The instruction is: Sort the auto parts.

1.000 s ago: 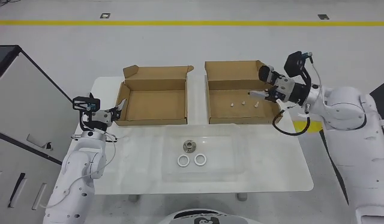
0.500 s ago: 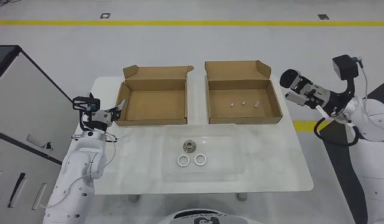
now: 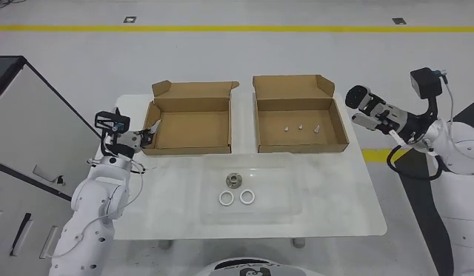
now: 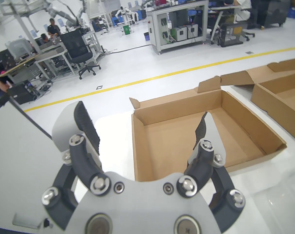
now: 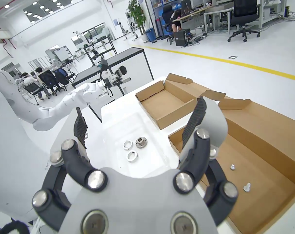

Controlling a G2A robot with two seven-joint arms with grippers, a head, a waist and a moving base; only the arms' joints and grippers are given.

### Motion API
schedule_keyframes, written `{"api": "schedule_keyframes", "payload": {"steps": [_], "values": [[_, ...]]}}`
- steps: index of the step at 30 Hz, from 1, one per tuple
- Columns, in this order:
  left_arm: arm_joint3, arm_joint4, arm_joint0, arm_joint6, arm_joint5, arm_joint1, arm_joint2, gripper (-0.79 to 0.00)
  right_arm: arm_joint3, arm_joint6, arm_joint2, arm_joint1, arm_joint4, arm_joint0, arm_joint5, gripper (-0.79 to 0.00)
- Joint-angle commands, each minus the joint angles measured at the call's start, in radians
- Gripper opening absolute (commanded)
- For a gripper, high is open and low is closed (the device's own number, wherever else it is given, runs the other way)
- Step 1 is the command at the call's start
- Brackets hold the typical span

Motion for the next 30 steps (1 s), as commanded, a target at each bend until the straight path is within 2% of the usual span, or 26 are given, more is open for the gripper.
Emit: {"api": "schedule_keyframes", "payload": {"steps": [1, 7, 17, 23, 30], "values": [[-0.054, 0.029, -0.015, -0.089, -0.066, 0.004, 0.017, 0.000, 0.000, 0.000, 0.000, 0.000, 0.000, 0.000, 0.000, 0.000], [-0.155, 0.002, -0.070, -0.227, -0.198, 0.005, 0.094, 0.000, 0.000, 0.000, 0.000, 0.000, 0.000, 0.000, 0.000, 0.000], [-0.257, -0.022, -0.190, -0.504, -0.384, 0.008, 0.244, 0.000, 0.000, 0.000, 0.000, 0.000, 0.000, 0.000, 0.000, 0.000], [-0.277, -0.067, -0.267, -0.684, -0.457, 0.004, 0.363, 0.000, 0.000, 0.000, 0.000, 0.000, 0.000, 0.000, 0.000, 0.000], [-0.224, -0.191, -0.386, -0.917, -0.480, -0.008, 0.511, 0.000, 0.000, 0.000, 0.000, 0.000, 0.000, 0.000, 0.000, 0.000]]}}
